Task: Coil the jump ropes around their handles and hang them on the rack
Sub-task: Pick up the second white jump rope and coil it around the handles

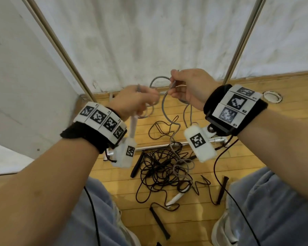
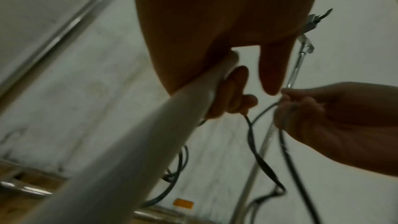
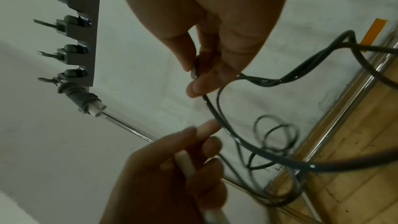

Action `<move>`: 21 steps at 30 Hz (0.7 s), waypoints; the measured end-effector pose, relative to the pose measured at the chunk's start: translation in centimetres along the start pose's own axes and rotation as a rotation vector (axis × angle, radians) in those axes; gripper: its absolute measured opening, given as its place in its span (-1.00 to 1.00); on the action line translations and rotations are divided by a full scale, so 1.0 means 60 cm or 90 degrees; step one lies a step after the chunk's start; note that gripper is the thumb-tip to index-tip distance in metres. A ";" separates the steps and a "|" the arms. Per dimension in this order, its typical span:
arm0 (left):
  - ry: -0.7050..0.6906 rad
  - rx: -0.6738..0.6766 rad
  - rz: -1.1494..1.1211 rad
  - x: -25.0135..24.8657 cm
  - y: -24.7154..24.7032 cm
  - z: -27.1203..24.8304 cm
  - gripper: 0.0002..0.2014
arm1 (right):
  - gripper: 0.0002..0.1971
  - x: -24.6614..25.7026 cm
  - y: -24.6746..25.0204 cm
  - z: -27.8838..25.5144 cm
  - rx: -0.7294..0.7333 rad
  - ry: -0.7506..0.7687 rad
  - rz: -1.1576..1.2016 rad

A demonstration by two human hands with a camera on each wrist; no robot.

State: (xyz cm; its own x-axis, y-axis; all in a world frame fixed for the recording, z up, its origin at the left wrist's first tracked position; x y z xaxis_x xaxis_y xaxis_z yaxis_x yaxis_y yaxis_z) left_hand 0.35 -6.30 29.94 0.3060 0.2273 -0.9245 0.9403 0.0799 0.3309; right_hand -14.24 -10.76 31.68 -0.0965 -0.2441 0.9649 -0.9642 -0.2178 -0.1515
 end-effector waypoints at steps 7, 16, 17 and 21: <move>-0.034 0.092 0.110 0.011 -0.077 -0.005 -0.80 | -0.81 0.063 0.024 0.007 -0.075 0.110 0.129; -0.081 -0.099 -0.084 -0.013 -0.009 0.028 -0.70 | -0.81 -0.008 0.008 0.019 0.010 0.015 -0.207; -0.080 -0.097 -0.114 -0.016 -0.005 0.030 -0.69 | -0.79 -0.025 -0.006 0.015 0.068 0.014 -0.297; -0.084 -0.096 -0.205 -0.030 0.013 0.026 -0.68 | -0.89 -0.098 -0.050 -0.007 0.246 -0.019 -0.404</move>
State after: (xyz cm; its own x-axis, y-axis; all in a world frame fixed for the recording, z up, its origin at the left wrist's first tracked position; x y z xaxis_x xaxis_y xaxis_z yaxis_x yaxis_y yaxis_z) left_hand 0.74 -8.17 31.58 0.0242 0.0409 -0.9989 0.9619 0.2712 0.0344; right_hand -10.90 -8.27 26.54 0.4623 0.0157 0.8866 -0.6759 -0.6410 0.3637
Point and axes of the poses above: each hand's wrist, its own z-axis towards the middle knuckle, its own y-axis out of the back of the hand, x = y × z, the point moved 8 cm from there along z, towards the middle knuckle, and after that the axes turned 6 degrees about -x, right-handed, at the moved point
